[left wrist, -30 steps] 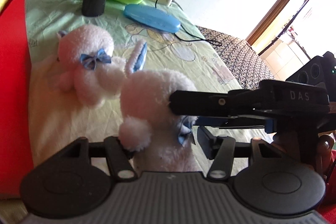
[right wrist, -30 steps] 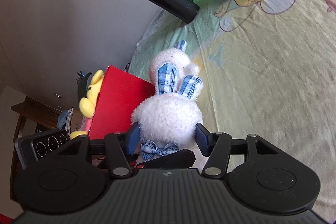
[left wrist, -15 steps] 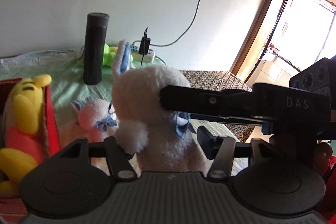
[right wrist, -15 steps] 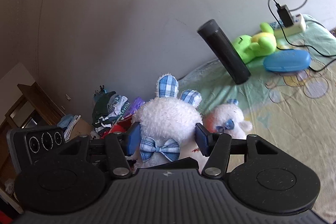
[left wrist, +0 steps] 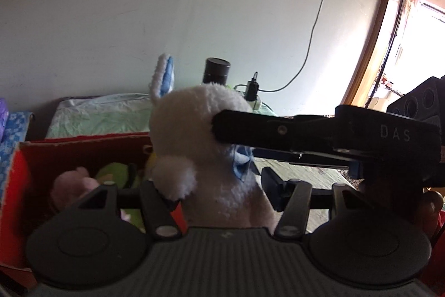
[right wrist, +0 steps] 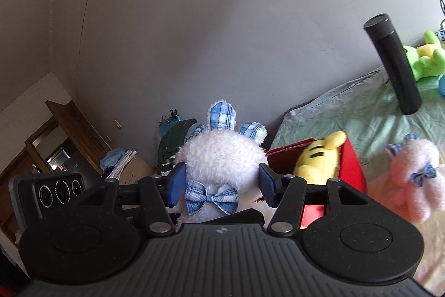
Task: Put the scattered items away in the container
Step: 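Carry the white bunny with the right gripper over the red box, then lower the white bunny into the red box and open the right gripper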
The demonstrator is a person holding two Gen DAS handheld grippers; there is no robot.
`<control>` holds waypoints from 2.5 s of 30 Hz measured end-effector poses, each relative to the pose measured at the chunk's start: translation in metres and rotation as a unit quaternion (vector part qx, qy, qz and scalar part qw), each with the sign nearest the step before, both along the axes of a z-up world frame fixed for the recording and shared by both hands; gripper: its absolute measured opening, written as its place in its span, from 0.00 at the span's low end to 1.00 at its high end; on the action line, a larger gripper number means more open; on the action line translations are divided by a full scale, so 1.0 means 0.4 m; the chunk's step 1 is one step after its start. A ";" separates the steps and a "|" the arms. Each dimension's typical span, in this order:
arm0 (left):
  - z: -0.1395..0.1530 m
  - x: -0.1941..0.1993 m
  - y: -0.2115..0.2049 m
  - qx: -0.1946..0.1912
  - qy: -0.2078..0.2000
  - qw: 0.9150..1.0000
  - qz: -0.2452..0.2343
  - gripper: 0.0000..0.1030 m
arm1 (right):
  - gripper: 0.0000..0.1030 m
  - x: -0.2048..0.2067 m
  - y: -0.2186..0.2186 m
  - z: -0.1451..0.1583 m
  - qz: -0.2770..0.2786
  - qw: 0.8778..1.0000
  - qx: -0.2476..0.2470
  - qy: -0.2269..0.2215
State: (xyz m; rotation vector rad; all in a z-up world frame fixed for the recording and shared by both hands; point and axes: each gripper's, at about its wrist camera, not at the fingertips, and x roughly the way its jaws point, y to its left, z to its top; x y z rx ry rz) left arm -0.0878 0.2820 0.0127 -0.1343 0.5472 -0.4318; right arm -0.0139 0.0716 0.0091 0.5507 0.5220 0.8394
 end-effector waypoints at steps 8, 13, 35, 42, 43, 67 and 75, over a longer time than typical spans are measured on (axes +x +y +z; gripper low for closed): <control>-0.036 0.047 0.192 -0.006 0.030 0.999 0.022 0.58 | 0.55 0.014 0.203 -0.009 -0.020 1.000 -0.023 0.007; -0.065 0.058 0.276 0.002 0.048 0.998 0.038 0.64 | 0.54 0.024 0.292 -0.031 -0.063 0.996 -0.065 0.014; -0.123 0.052 0.386 -0.004 0.072 0.997 0.014 0.72 | 0.65 0.052 0.458 -0.061 -0.061 0.984 -0.162 -0.031; -0.104 0.028 0.404 -0.010 0.070 0.997 0.009 0.70 | 0.21 0.029 0.374 -0.065 -0.070 0.988 -0.133 0.038; -0.105 0.028 0.404 -0.012 0.071 0.997 0.007 0.70 | 0.17 0.028 0.372 -0.069 -0.068 0.987 -0.137 0.047; -0.138 0.051 0.343 0.051 0.088 0.995 0.018 0.78 | 0.21 0.009 0.364 -0.104 -0.071 0.989 -0.108 0.074; -0.108 0.014 0.323 0.050 0.075 0.996 0.019 0.78 | 0.19 0.027 0.341 -0.122 -0.078 0.980 -0.125 0.133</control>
